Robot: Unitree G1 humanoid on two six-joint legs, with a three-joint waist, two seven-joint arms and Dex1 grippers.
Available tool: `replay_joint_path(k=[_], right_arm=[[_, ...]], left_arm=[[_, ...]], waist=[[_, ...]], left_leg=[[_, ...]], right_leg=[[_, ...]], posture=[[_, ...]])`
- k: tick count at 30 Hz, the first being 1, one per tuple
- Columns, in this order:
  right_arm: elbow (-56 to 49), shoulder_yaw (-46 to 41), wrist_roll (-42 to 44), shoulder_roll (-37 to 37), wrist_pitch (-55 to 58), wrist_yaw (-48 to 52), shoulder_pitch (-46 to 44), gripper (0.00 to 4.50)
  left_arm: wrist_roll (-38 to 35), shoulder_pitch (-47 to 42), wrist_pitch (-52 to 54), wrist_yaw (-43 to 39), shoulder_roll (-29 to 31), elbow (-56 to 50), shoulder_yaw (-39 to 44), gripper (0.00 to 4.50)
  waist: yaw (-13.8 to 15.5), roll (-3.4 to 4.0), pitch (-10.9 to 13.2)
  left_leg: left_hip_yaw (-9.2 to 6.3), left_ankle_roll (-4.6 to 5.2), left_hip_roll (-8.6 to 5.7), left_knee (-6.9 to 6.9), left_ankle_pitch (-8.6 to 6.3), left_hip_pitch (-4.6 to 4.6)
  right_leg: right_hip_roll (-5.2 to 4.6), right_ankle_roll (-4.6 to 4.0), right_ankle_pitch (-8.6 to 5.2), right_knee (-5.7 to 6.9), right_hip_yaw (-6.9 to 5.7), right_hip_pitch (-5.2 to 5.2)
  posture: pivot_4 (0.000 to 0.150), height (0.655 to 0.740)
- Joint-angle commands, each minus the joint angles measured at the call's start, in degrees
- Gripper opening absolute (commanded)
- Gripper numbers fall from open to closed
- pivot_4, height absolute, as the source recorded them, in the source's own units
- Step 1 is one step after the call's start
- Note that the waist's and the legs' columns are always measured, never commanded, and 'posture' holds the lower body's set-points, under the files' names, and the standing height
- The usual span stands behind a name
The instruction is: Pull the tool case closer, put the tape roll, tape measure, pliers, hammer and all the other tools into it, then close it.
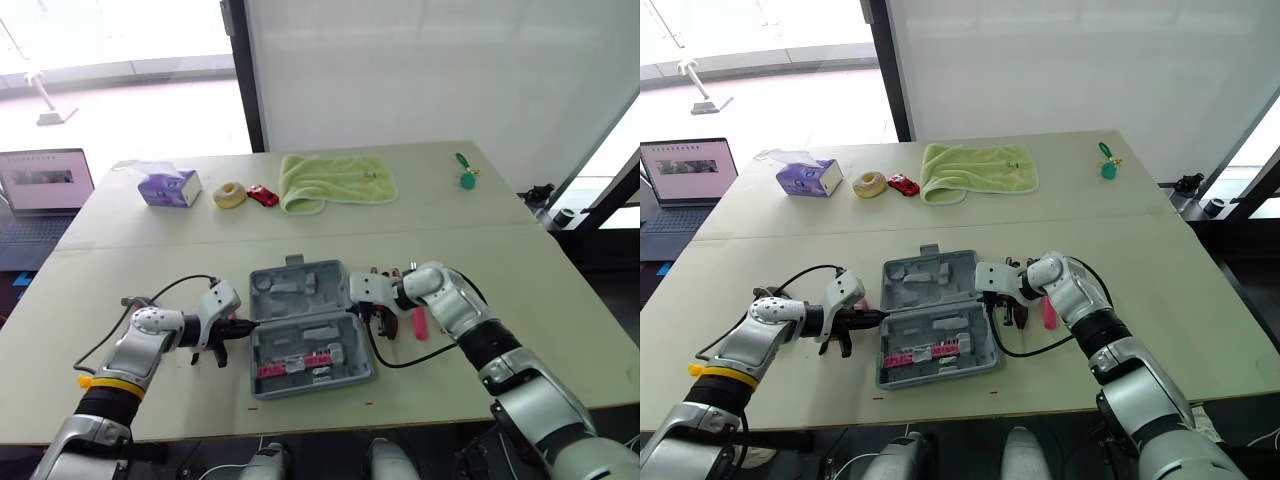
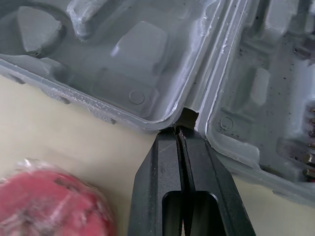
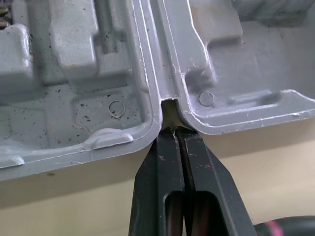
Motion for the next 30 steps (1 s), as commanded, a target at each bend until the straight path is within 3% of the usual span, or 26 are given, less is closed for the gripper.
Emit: replay_joint_path(k=[1, 5, 18, 30], right_arm=[[-7.75, 1.43, 1.45, -0.10, 5.37, 2.10, 3.71, 0.08], [-13.90, 1.16, 1.94, -1.03, 10.53, 1.65, 6.88, 0.08], [-29.22, 0.11, 4.87, -6.02, 25.58, 0.75, 14.33, 0.08], [-36.19, 1.96, 7.70, -7.10, 32.38, -1.54, 19.72, 0.08]], left_arm=[[-1.95, 2.88, -3.06, -2.20, 1.40, -3.31, 1.13, 0.06], [-1.08, 4.05, -6.91, -2.24, 1.29, -3.60, 0.25, 0.06], [-1.48, 6.83, -3.02, 0.65, -1.71, -10.87, -1.56, 0.06], [-2.83, 16.12, 4.70, 5.07, 1.57, -20.57, 1.87, 0.06]], waist=[[-0.01, -0.01, 0.00], [0.23, -0.02, -0.01], [0.59, -0.07, -0.03], [0.31, -0.34, -0.20]], left_leg=[[0.01, 0.00, 0.02, 0.00, 0.00, 0.02], [0.00, 0.00, 0.02, 0.01, 0.00, 0.01], [-0.01, 0.02, 0.01, 0.04, -0.01, 0.00], [-0.17, 0.09, 0.07, -0.01, -0.06, 0.03]], right_leg=[[0.01, 0.00, 0.00, 0.00, 0.00, 0.01], [0.01, -0.01, 0.00, 0.00, -0.01, 0.02], [-0.03, 0.00, 0.00, -0.02, -0.02, 0.06], [-0.04, 0.00, -0.02, -0.10, -0.01, 0.08]], posture=[[0.150, 0.7400], [0.150, 0.7400], [0.150, 0.7400], [0.150, 0.7400]])
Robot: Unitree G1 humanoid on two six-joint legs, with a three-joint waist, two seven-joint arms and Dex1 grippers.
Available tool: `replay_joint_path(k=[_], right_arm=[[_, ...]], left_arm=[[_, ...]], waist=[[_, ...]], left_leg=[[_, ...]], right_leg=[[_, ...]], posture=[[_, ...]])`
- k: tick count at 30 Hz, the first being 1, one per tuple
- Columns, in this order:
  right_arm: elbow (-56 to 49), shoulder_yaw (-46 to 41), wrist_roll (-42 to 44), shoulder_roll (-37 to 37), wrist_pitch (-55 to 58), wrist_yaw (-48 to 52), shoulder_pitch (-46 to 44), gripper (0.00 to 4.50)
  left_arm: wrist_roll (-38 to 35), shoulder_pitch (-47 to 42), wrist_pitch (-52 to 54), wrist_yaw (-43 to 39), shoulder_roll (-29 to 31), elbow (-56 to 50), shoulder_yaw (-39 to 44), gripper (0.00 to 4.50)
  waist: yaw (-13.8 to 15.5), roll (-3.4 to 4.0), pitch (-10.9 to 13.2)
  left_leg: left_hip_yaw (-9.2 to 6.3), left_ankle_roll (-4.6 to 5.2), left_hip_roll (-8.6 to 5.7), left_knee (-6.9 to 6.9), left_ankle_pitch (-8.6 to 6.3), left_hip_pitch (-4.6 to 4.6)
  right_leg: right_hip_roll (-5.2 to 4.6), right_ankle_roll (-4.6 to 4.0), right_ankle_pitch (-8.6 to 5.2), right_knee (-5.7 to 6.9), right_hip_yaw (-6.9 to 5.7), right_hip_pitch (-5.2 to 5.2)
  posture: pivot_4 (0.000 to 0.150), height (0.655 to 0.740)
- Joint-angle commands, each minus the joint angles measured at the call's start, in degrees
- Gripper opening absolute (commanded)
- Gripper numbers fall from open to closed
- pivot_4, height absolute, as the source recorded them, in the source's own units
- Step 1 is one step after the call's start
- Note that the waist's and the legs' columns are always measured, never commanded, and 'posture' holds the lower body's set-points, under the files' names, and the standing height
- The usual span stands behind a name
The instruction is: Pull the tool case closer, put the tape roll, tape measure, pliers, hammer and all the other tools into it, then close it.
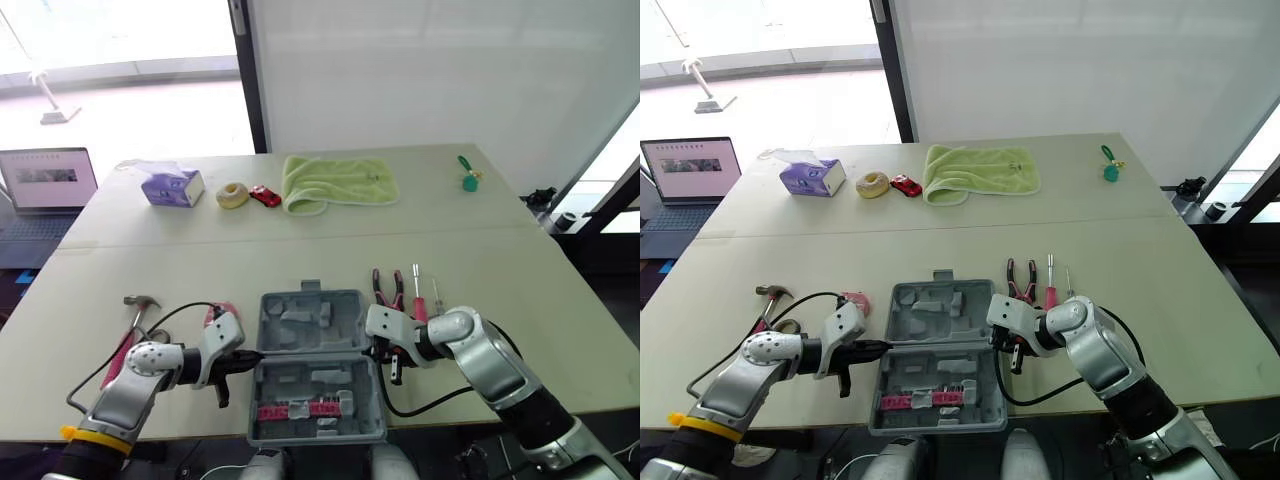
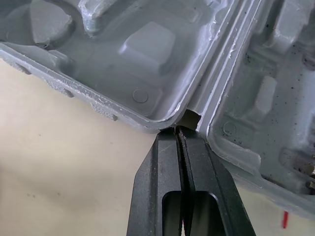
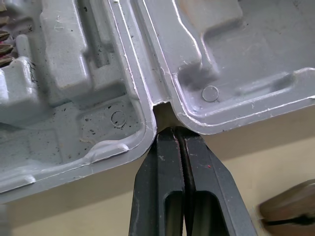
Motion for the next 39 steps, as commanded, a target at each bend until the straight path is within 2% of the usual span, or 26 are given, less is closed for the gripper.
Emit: replay_joint_path(k=[1, 7, 18, 39], right_arm=[[-1.93, 2.32, 1.90, -0.42, 0.66, 0.09, 1.07, 0.08], [-2.96, 3.33, 2.81, -1.23, 1.14, -0.92, 2.58, 0.08], [-0.98, 5.03, 3.10, -2.47, -0.41, -2.35, 1.80, 0.08], [-2.80, 5.47, 4.71, -2.83, 1.31, -3.23, 2.59, 0.08]], left_arm=[[-0.81, 2.07, 1.54, 1.50, 1.37, -2.84, 1.55, 0.06], [-2.25, 5.97, 2.89, 3.36, 2.13, -6.57, 2.67, 0.06], [-4.85, 6.42, 4.60, 2.79, 1.19, -8.50, 1.65, 0.06], [-3.05, 6.80, 0.38, 3.28, 2.64, -4.27, 0.86, 0.06]], waist=[[0.00, -0.03, -0.02], [0.14, -0.15, -0.09], [0.34, -0.38, -0.23], [0.29, -0.55, -0.37]], left_leg=[[-0.03, 0.00, 0.00, 0.00, 0.00, 0.00], [-0.08, 0.00, 0.03, -0.01, 0.00, 0.02], [-0.09, -0.01, 0.03, -0.01, -0.01, 0.03], [-0.14, -0.01, 0.05, -0.04, -0.01, 0.07]], right_leg=[[0.00, 0.00, 0.00, 0.00, -0.01, 0.00], [0.01, -0.01, -0.01, -0.01, -0.03, 0.03], [0.00, -0.01, -0.01, -0.03, -0.05, 0.06], [0.00, -0.05, -0.03, -0.05, -0.08, 0.10]], posture=[[0.150, 0.7400], [0.150, 0.7400], [0.150, 0.7400], [0.150, 0.7400]])
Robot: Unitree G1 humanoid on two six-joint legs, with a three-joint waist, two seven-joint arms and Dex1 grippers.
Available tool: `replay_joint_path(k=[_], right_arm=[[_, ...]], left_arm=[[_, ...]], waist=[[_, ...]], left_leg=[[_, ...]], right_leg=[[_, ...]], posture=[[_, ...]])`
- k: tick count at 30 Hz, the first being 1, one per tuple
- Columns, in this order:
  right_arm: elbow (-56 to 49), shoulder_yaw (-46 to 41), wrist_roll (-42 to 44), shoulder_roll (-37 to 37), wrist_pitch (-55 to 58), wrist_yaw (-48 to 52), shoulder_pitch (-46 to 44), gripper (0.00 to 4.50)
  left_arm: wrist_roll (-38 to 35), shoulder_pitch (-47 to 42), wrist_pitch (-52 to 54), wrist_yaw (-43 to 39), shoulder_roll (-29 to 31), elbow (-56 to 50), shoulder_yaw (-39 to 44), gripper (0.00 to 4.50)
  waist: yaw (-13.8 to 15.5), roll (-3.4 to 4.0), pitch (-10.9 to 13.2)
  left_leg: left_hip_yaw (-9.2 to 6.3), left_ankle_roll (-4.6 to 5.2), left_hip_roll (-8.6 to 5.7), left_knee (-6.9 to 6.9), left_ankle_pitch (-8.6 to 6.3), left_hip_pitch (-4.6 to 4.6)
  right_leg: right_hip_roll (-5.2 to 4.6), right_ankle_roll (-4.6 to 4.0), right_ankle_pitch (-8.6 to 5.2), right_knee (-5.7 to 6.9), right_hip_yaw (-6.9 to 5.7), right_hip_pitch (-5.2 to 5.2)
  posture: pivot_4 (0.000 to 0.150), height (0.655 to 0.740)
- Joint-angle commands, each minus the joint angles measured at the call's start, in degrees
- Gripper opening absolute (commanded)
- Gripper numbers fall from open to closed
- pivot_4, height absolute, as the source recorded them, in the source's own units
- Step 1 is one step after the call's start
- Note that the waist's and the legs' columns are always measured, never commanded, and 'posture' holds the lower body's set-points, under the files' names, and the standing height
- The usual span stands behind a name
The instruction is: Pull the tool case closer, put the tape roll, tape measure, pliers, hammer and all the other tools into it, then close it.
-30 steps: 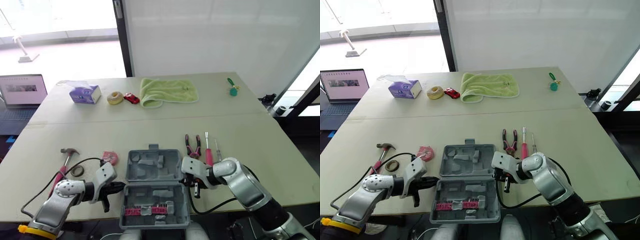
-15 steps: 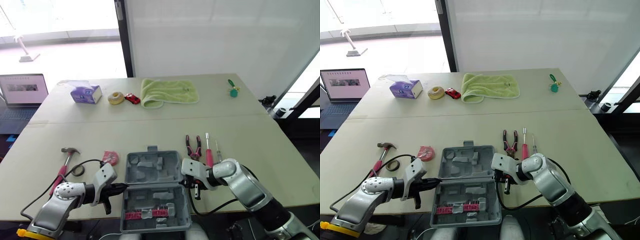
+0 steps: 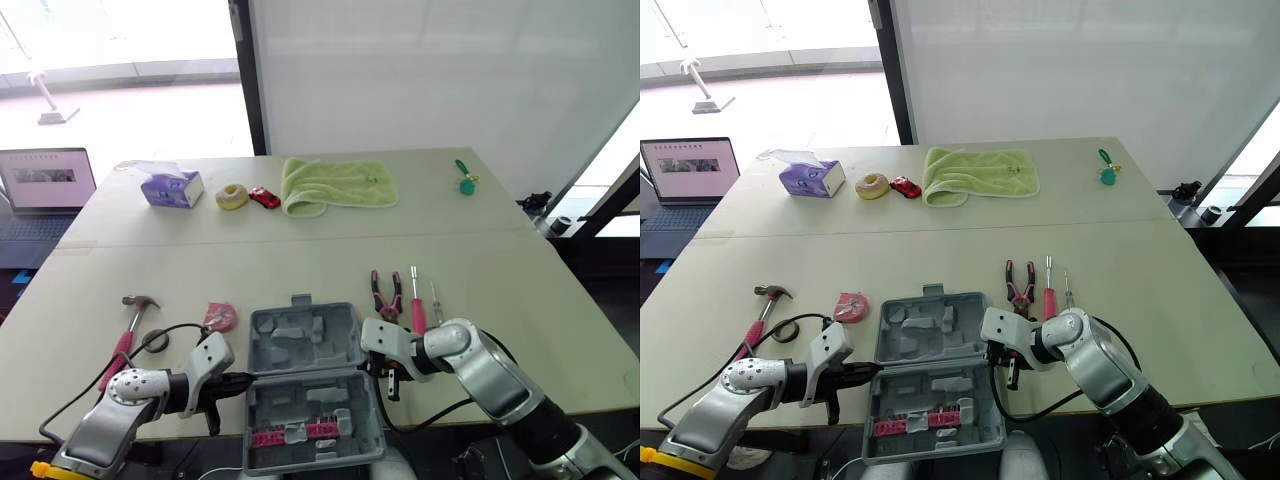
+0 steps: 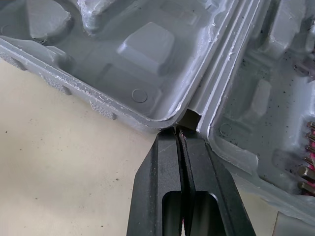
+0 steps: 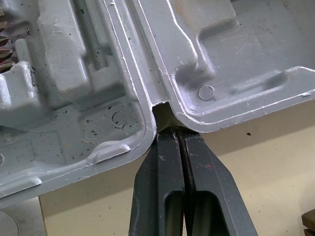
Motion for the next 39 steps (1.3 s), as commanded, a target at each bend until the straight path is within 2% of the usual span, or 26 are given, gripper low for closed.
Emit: replay_joint_path(k=[1, 8, 17, 21, 24, 27, 32, 35, 38, 39], right_arm=[[0.24, 1.34, 1.72, -0.53, 0.71, 0.43, 1.50, 0.08], [-2.92, 1.68, 4.84, -1.06, 3.82, 1.24, 2.47, 0.08], [-0.66, 2.00, 3.74, -2.77, 2.30, -0.29, 2.14, 0.08], [0.40, -1.84, 5.23, -4.90, 1.66, -0.75, 3.78, 0.08], [0.67, -10.24, 10.12, -6.65, -1.83, -0.72, 7.49, 0.08], [-0.58, -20.22, 16.88, -7.37, -10.75, 1.18, 12.03, 0.08], [1.86, -38.78, 28.35, -9.25, -13.93, 4.49, 18.24, 0.08], [7.24, -48.32, 30.69, -8.94, -21.62, 5.07, 22.71, 0.00], [13.04, -55.59, 33.61, -7.98, -24.12, 4.53, 25.72, 0.89], [16.68, -58.63, 34.59, -7.58, -24.70, 3.10, 25.65, 1.38]], left_arm=[[1.10, -0.76, -1.76, 0.71, 0.36, 1.27, -0.14, 0.06], [1.79, -2.63, -2.14, 1.58, -0.83, 2.57, -1.53, 0.06], [1.23, -2.32, -1.53, 1.50, -1.90, 1.71, -2.36, 0.06], [2.02, -2.59, -2.80, 2.83, 0.53, 5.61, 1.56, 0.06], [-0.35, -1.41, -4.72, 2.39, 3.34, 7.78, 7.63, 0.06], [-4.55, 0.83, -7.47, -0.28, 4.49, 6.87, 13.04, 0.06], [-8.70, 3.08, -9.18, 0.44, 5.17, 7.35, 22.77, 0.06], [-10.61, 5.86, -10.26, -0.01, 6.34, 9.95, 29.25, 0.88], [-10.20, 8.67, -13.62, -0.40, 7.24, 15.10, 33.94, 2.31], [-9.34, 9.95, -15.38, -0.46, 7.88, 17.80, 35.37, 2.85]], waist=[[0.04, 0.00, 0.00], [1.28, 0.00, 0.00], [1.36, 0.00, -0.03], [1.46, 0.00, -0.03], [1.47, -0.01, -0.02], [1.44, 0.00, 0.04], [1.45, 0.09, 0.10], [1.46, 0.06, 0.09], [1.37, 0.10, 0.08], [1.37, 0.12, 0.08]], left_leg=[[0.00, 0.00, 0.00, 0.00, 0.00, 0.00], [-0.01, 0.00, -0.01, 0.00, 0.00, -0.01], [-0.02, 0.00, -0.01, 0.00, 0.00, 0.02], [-0.04, 0.00, -0.01, 0.01, 0.00, 0.02], [-0.10, 0.00, -0.01, 0.01, 0.00, -0.01], [-0.12, 0.00, 0.02, 0.01, 0.00, -0.10], [-0.12, 0.00, 0.09, 0.00, 0.00, -0.14], [-0.11, 0.02, 0.08, -0.07, -0.02, -0.15], [-0.05, 0.04, 0.07, -0.12, -0.03, -0.15], [-0.03, 0.04, 0.08, -0.12, -0.03, -0.15]], right_leg=[[0.00, 0.00, 0.00, 0.00, 0.00, 0.00], [-0.02, 0.00, 0.00, -0.02, -0.02, 0.01], [-0.04, 0.00, 0.00, -0.05, -0.06, 0.10], [-0.05, 0.01, 0.00, -0.06, -0.07, 0.12], [-0.07, 0.01, 0.00, -0.07, -0.12, 0.11], [-0.08, 0.01, 0.00, -0.11, -0.12, 0.04], [-0.08, 0.01, 0.00, -0.31, -0.18, 0.10], [-0.07, 0.01, 0.01, -0.51, -0.27, 0.19], [-0.07, 0.00, 0.01, -0.65, -0.39, 0.27], [-0.07, -0.01, 0.00, -0.67, -0.39, 0.28]], posture=[[0.150, 0.7400], [0.150, 0.7400], [0.150, 0.7400], [0.150, 0.7400], [0.150, 0.7400], [0.150, 0.7400], [0.150, 0.7400], [0.150, 0.7400], [0.150, 0.7400], [0.150, 0.7400]])
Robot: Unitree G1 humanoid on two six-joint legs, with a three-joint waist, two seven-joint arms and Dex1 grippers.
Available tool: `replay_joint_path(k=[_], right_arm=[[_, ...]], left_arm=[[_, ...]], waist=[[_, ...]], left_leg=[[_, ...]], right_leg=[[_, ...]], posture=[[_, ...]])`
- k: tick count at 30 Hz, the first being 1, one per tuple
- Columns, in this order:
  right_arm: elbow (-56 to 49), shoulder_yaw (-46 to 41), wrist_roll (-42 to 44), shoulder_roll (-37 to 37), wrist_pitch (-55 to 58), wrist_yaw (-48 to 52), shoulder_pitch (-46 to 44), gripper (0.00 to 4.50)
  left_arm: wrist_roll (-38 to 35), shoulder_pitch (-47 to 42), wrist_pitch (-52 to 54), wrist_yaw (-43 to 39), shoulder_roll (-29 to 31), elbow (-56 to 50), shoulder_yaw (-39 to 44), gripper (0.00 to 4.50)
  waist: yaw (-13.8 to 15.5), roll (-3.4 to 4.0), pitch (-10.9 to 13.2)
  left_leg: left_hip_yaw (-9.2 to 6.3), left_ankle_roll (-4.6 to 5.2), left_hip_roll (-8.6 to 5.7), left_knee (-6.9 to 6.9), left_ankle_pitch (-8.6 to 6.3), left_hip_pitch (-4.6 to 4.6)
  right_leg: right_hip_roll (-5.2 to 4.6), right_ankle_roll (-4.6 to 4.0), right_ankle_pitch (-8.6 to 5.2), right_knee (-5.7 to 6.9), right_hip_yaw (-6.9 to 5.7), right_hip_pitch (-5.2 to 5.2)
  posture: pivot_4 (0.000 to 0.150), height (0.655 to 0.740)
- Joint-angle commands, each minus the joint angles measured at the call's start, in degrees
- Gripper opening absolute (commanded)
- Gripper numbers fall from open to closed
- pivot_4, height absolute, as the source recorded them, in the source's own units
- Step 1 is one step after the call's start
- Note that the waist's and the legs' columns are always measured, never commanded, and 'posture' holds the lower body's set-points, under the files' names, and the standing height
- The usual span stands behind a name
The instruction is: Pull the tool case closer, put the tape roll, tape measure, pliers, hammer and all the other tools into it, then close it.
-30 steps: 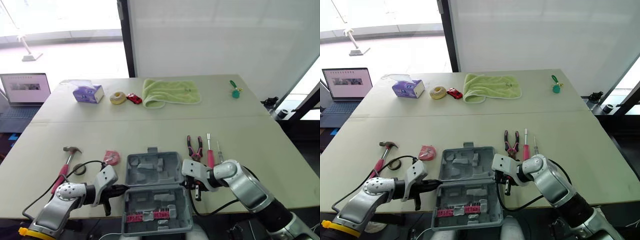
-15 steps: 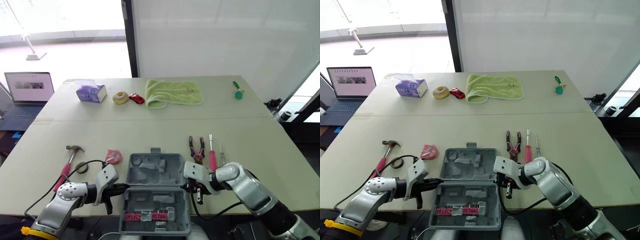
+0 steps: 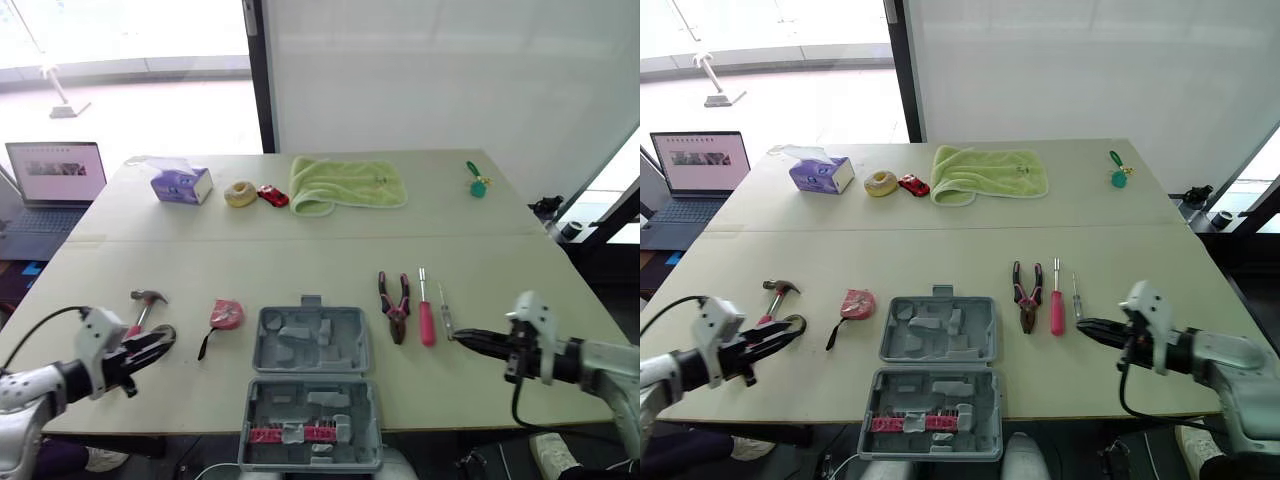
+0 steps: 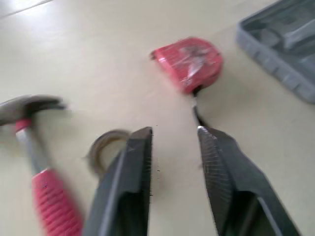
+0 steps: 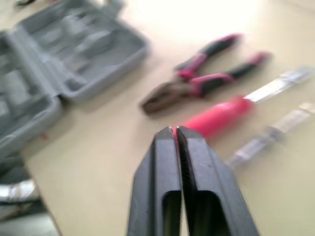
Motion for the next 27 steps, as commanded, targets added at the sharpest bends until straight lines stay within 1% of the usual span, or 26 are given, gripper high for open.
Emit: replay_joint_path(k=[1, 3, 5, 6, 9, 11, 13, 17, 19, 22, 23, 25, 27], right_arm=[[9.52, -9.39, 3.32, 0.76, -4.11, -2.71, 0.39, 1.97], [15.86, -11.41, 2.83, 0.31, -6.70, -3.80, 0.39, 2.92], [20.03, -12.65, 3.02, -0.10, -8.17, -4.43, -0.19, 4.01], [21.36, -12.60, 2.57, -0.44, -9.34, -4.44, -0.21, 4.45], [22.83, -12.12, 2.62, -0.87, -10.51, -4.25, -0.23, 4.45], [21.32, -11.73, 3.59, -0.69, -9.42, -4.42, -0.48, 4.45], [18.48, -11.04, 4.62, -0.39, -7.86, -4.76, -1.05, 4.45], [11.39, -8.82, 8.01, -0.59, -0.99, -6.06, -2.89, 4.45], [6.95, -4.65, 11.22, -2.25, 7.60, -5.51, -6.10, 4.45], [1.76, 2.97, 17.19, -5.73, 19.60, -0.87, -14.01, 4.45], [0.67, 4.53, 18.24, -6.47, 21.88, -0.10, -15.90, 4.45], [-3.35, 10.38, 20.37, -7.93, 26.86, 2.04, -22.96, 4.45], [-5.01, 14.59, 21.74, -8.56, 30.50, 3.56, -29.06, 4.45]], left_arm=[[0.53, 2.89, -5.47, -0.33, 1.78, 7.49, 6.23, 3.44], [1.58, 4.05, -8.22, -0.59, 2.97, 12.06, 7.46, 4.45], [2.80, 4.95, -11.04, -1.12, 3.76, 14.23, 7.16, 4.50], [2.32, 4.71, -11.17, -1.05, 3.76, 14.99, 7.49, 4.50], [0.95, 3.67, -11.47, -0.33, 3.53, 16.81, 8.62, 4.50], [-0.29, 3.43, -11.14, 0.34, 2.89, 16.78, 9.65, 4.50], [-1.15, 3.57, -11.04, 0.44, 2.42, 16.30, 10.61, 4.50], [-3.60, 5.03, -8.94, 1.76, 0.79, 13.17, 12.83, 4.50], [-4.05, 8.33, -8.03, 3.23, -0.47, 9.71, 14.64, 4.50], [-7.08, 13.99, -5.74, 5.64, -5.84, 1.25, 16.83, 4.50], [-7.51, 15.21, -5.26, 6.33, -7.16, -0.82, 17.08, 4.50], [-7.42, 19.93, -5.67, 8.08, -12.10, -6.70, 16.50, 4.50], [-7.10, 23.82, -6.10, 9.12, -15.71, -11.78, 15.62, 4.50]], waist=[[-0.05, 0.01, 0.01], [-0.02, 0.00, 0.01], [-0.03, 0.01, 0.01], [0.01, 0.04, 0.00], [0.06, 0.12, 0.01], [-0.02, 0.12, 0.01], [-0.12, 0.14, 0.00], [-0.38, 0.24, 0.01], [-0.62, 0.24, 0.01], [-0.82, 0.30, 0.04], [-0.54, 0.37, 0.04], [-0.12, 0.35, 0.05], [-0.05, 0.32, 0.08]], left_leg=[[0.03, 0.00, 0.01, 0.01, 0.00, 0.00], [0.08, 0.00, 0.03, 0.01, 0.00, 0.01], [0.08, 0.00, 0.05, 0.01, -0.01, 0.00], [0.09, 0.00, 0.08, 0.00, -0.01, 0.00], [0.07, 0.00, 0.09, 0.01, 0.00, 0.00], [0.06, 0.00, 0.09, 0.01, 0.00, 0.00], [-0.02, 0.00, 0.09, 0.01, 0.00, 0.01], [-0.06, 0.00, 0.15, -0.02, -0.01, 0.01], [-0.05, 0.00, 0.16, -0.01, -0.01, 0.00], [0.06, 0.06, 0.22, 0.00, -0.04, -0.02], [0.15, 0.12, 0.24, 0.01, -0.08, -0.02], [0.18, 0.14, 0.25, 0.03, -0.09, -0.04], [0.22, 0.14, 0.27, 0.07, -0.10, -0.09]], right_leg=[[-0.01, -0.19, -0.09, -0.01, 0.00, 0.00], [-0.01, -0.28, -0.09, -0.08, 0.00, 0.02], [-0.01, -0.30, -0.09, -0.11, 0.00, 0.03], [-0.02, -0.31, -0.09, -0.13, 0.00, 0.03], [-0.05, -0.33, -0.08, -0.15, 0.01, 0.07], [-0.04, -0.33, -0.08, -0.15, 0.01, 0.06], [-0.04, -0.32, -0.08, -0.15, 0.01, 0.06], [-0.03, -0.33, -0.06, -0.14, 0.07, -0.01], [-0.03, -0.33, -0.06, -0.14, 0.07, -0.01], [-0.04, -0.35, -0.05, -0.15, 0.20, -0.08], [-0.03, -0.36, -0.04, -0.16, 0.29, -0.13], [-0.02, -0.37, -0.05, -0.17, 0.28, -0.13], [-0.04, -0.37, -0.04, -0.22, 0.30, -0.16]], posture=[[0.150, 0.7400], [0.150, 0.7400], [0.150, 0.7400], [0.150, 0.7400], [0.150, 0.7400], [0.150, 0.7400], [0.150, 0.7400], [0.150, 0.7400], [0.150, 0.7400], [0.150, 0.7400], [0.150, 0.7400], [0.150, 0.7400], [0.150, 0.7400]])
